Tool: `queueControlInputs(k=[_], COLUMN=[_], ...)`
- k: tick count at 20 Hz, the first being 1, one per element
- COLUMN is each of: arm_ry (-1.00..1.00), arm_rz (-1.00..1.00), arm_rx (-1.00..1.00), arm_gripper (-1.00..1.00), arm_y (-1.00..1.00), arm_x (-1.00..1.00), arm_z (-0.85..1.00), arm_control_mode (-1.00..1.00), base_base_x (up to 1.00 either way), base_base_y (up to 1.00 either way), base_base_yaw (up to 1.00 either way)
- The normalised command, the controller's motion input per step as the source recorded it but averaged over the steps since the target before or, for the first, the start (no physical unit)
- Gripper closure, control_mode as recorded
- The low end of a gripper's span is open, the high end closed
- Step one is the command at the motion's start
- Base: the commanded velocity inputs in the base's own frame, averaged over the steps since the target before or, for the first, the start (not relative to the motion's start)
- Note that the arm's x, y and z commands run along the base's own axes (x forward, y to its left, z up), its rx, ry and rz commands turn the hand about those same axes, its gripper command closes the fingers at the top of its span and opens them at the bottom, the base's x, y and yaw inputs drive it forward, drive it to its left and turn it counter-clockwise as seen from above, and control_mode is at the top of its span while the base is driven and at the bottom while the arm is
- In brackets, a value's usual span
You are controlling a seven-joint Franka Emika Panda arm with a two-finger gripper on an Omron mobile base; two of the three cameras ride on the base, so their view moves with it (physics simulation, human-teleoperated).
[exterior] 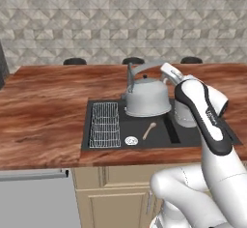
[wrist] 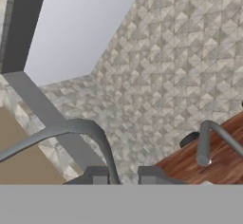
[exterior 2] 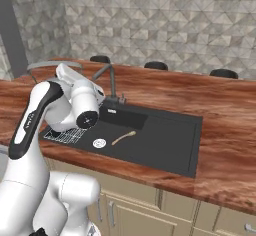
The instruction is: Open the cabinet, pick the kettle from the cabinet, and place it in the sink.
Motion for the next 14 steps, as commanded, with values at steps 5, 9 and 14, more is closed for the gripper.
queueControlInputs(k=[5, 9, 14], arm_ry=[0.00, 0.00, 0.00], arm_rz=[0.00, 0.00, 0.00], arm_rx=[0.00, 0.00, 0.00], arm_gripper=[1.00, 1.00, 1.00], arm_y=[0.00, 0.00, 0.00], arm_x=[0.00, 0.00, 0.00], arm_z=[0.00, 0.00, 0.00], arm_control_mode=[1.00, 1.00, 1.00], base_base_x=[0.04, -0.12, 0.07], base_base_y=[-0.18, -0.18, -0.10], base_base_yaw=[-0.20, -0.11, -0.12])
